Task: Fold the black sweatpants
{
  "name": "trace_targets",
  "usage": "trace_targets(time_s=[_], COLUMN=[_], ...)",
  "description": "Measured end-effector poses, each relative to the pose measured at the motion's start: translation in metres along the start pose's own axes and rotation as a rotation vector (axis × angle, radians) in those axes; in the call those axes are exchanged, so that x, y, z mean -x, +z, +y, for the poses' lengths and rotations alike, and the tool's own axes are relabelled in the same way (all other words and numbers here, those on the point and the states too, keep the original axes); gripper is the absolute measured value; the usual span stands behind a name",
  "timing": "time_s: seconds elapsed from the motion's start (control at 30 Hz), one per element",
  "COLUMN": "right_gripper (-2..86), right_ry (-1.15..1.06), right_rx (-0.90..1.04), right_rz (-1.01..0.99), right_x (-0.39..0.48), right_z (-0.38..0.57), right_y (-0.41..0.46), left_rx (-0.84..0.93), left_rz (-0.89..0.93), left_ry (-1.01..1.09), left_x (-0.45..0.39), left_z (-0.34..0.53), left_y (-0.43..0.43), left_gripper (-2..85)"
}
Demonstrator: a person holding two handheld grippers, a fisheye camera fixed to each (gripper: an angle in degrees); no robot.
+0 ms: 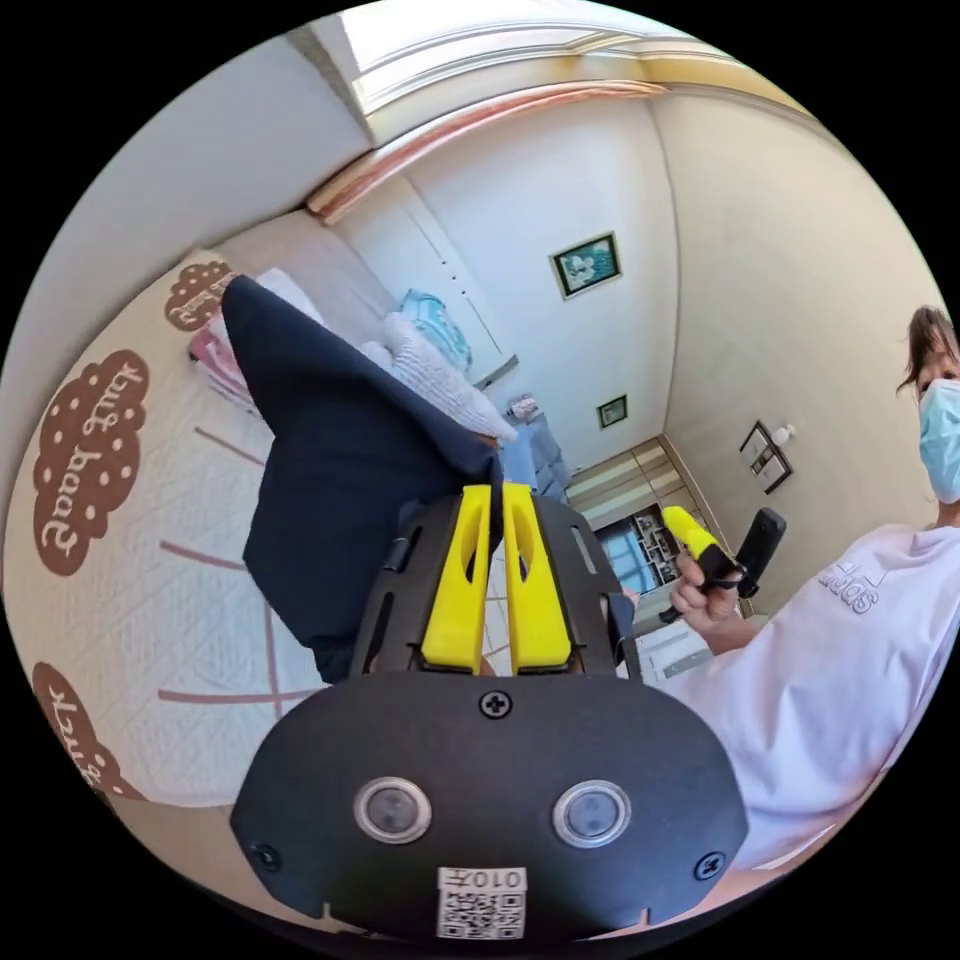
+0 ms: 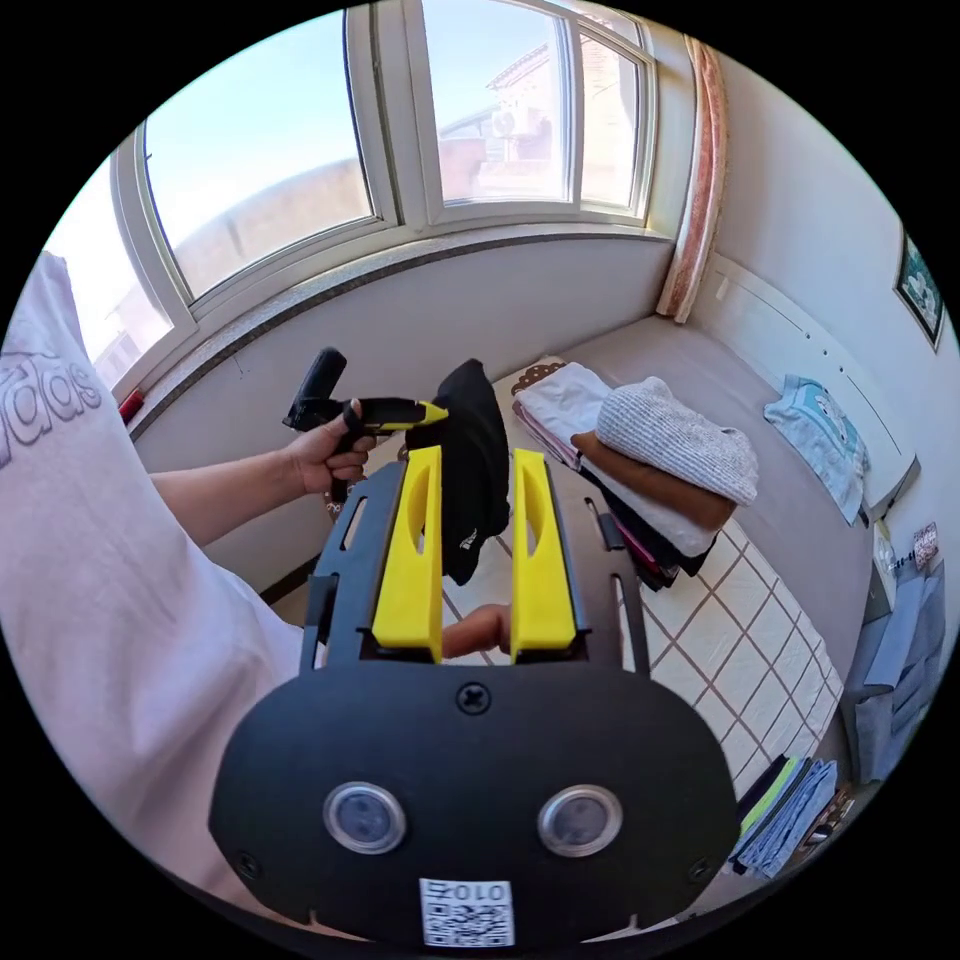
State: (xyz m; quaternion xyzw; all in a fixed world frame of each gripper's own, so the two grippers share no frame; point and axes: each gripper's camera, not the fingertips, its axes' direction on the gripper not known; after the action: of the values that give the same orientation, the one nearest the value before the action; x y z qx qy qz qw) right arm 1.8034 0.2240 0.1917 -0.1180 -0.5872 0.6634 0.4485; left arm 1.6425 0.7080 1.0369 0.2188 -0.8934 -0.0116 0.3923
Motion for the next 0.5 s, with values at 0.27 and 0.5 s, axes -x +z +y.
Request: trace_targets(time_s=[0.27, 0.5], right_gripper=[13.8, 12.0], right_ry=[-0.111, 0.016], right_rx=[0.021, -0.135], right_rz=[0.197, 0.288], right_x=[-0.016, -0.111], right_z=[0.081, 0.199], right_y=[-0.019, -0.102], left_rx=[-0.113, -0.096], left_rz=[0.185, 0.205], left_ry=[0.269, 0.458], left_x=[-0.190, -0.337], left_z=[-0.035, -0.021], left_y=[0.050, 0.119], left_gripper=[0.1, 0.1])
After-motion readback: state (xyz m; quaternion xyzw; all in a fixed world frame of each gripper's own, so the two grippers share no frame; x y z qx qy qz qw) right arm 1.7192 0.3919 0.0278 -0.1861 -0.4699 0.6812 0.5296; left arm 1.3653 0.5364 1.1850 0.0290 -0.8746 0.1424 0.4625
